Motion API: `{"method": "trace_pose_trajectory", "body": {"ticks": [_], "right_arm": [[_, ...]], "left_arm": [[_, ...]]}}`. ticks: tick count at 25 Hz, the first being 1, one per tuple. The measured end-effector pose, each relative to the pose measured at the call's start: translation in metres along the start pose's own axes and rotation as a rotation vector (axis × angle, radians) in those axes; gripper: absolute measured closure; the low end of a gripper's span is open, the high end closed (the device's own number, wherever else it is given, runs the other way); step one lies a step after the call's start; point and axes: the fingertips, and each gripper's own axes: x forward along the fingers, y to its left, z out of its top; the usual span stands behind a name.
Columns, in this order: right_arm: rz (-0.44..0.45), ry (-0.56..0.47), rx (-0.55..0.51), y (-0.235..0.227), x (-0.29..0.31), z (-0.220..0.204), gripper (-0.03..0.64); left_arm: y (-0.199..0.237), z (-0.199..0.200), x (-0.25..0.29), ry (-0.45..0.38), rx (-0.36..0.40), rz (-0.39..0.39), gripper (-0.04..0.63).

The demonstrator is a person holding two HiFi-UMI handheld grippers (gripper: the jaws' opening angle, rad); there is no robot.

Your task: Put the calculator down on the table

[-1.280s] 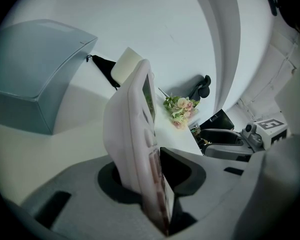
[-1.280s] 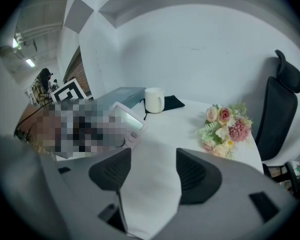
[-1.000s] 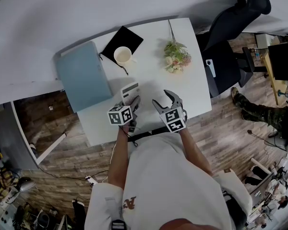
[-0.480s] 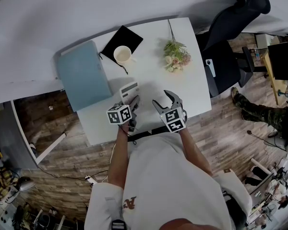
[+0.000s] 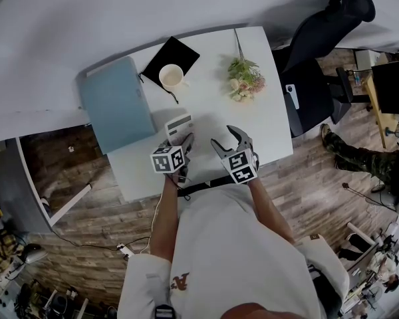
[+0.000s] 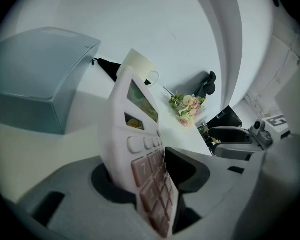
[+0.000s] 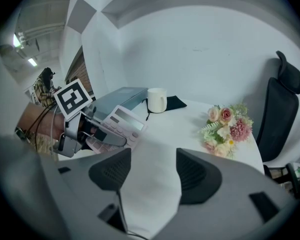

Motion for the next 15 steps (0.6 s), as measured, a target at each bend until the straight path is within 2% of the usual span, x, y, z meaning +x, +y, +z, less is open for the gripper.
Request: {"method": "trace_pose_trajectory", "body": {"ticks": [6,15], "right_arm": [[-0.012,0.013,-0.05,-0.004,-0.001,0.006,0.331],[-0.003,0.009,-0.058,0.0,0.004,0.015,0.331]], "left_arm": [[0.003,0.001,-0.001,0.008,0.031,0.04,0.382],[0.008,0.003,-0.003,0.026,0.072,0.089,0.35]]}}
